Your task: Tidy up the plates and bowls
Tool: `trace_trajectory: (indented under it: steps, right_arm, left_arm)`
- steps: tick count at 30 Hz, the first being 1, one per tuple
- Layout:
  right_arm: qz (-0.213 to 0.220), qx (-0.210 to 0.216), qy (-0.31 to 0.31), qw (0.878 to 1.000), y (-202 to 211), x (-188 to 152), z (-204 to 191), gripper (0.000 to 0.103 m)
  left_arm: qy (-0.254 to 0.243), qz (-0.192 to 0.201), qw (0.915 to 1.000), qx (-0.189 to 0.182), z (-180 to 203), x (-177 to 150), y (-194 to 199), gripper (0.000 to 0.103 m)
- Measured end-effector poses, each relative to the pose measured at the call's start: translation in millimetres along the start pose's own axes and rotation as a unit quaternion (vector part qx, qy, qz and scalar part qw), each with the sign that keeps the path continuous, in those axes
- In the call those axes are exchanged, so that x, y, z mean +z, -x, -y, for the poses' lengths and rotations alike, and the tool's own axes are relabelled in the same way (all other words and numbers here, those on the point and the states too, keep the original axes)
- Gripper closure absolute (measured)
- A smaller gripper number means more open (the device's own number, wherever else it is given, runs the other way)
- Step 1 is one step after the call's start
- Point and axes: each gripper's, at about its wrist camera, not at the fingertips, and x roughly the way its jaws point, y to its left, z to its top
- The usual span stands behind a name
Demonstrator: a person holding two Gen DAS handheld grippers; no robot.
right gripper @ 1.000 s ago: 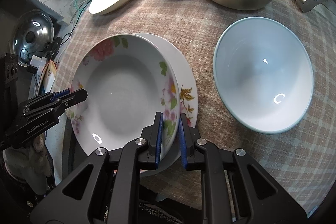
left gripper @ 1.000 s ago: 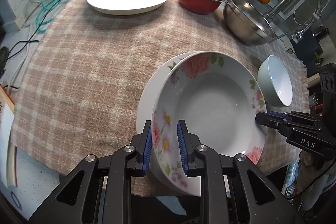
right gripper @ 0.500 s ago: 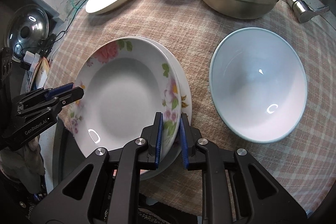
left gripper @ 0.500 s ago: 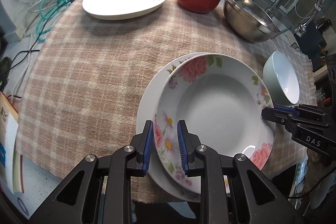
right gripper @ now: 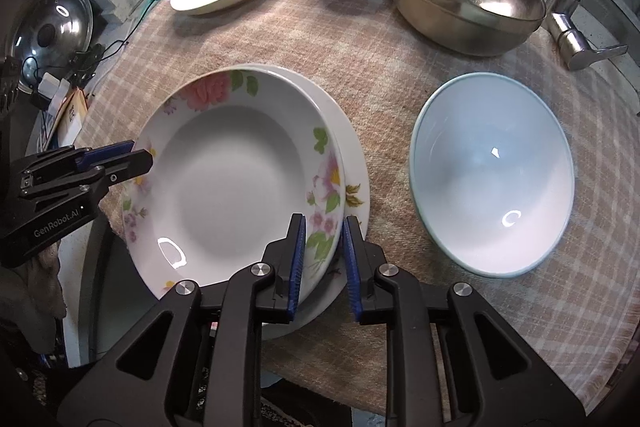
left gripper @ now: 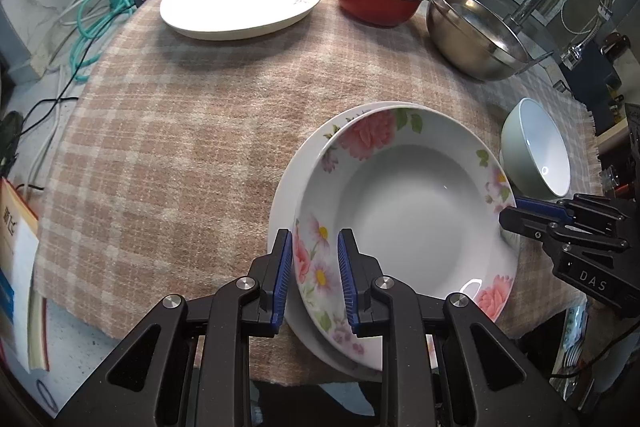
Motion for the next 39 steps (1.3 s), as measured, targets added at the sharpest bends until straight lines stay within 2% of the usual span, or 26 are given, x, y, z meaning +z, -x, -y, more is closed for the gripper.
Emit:
trace_trajectory:
  steps: [4, 8, 17, 19, 21, 23, 27, 33, 39]
  right_arm:
    - [0.020, -0.010, 0.008, 1.000, 11.5, 3.0, -4.1, 0.083]
    - [0.038, -0.013, 0.013, 0.999, 19.9, 8.7, -9.9, 0.068]
    - [0.062, 0.018, 0.003, 0.998, 27.7, 36.6, -22.6, 0.067]
    - [0.066, 0.028, 0.004, 0.997, 29.8, 46.5, -27.3, 0.064]
    - [0.074, 0.030, 0.007, 0.997, 31.7, 56.0, -32.6, 0.055]
    - [0.084, 0.030, 0.009, 0.996, 32.9, 66.1, -38.9, 0.054]
    - [0.078, 0.035, 0.014, 0.996, 25.9, 79.0, -50.8, 0.054]
    - [0.063, 0.035, 0.013, 0.997, 8.4, 98.2, -61.9, 0.054]
    - [0.068, 0.028, 0.011, 0.997, 0.4, 118.0, -75.3, 0.054]
  left_arm:
    - [0.001, 0.004, 1.0000, 0.000, -1.4, 1.6, 2.9, 0.082]
    - [0.002, 0.014, 0.9999, 0.000, -3.1, 3.8, 8.9, 0.082]
    - [0.023, 0.030, 0.9993, -0.001, -18.9, 18.2, 18.3, 0.081]
    - [0.029, 0.031, 0.9991, -0.003, -22.0, 24.4, 20.2, 0.074]
    - [0.029, 0.042, 0.9987, 0.001, -22.6, 30.2, 24.9, 0.073]
    - [0.028, 0.052, 0.9982, 0.002, -22.4, 35.8, 29.7, 0.073]
    - [0.038, 0.066, 0.9971, -0.003, -28.8, 44.2, 35.4, 0.073]
    - [0.058, 0.064, 0.9963, -0.003, -52.0, 50.8, 33.1, 0.073]
    - [0.064, 0.064, 0.9959, 0.002, -81.4, 60.0, 33.5, 0.073]
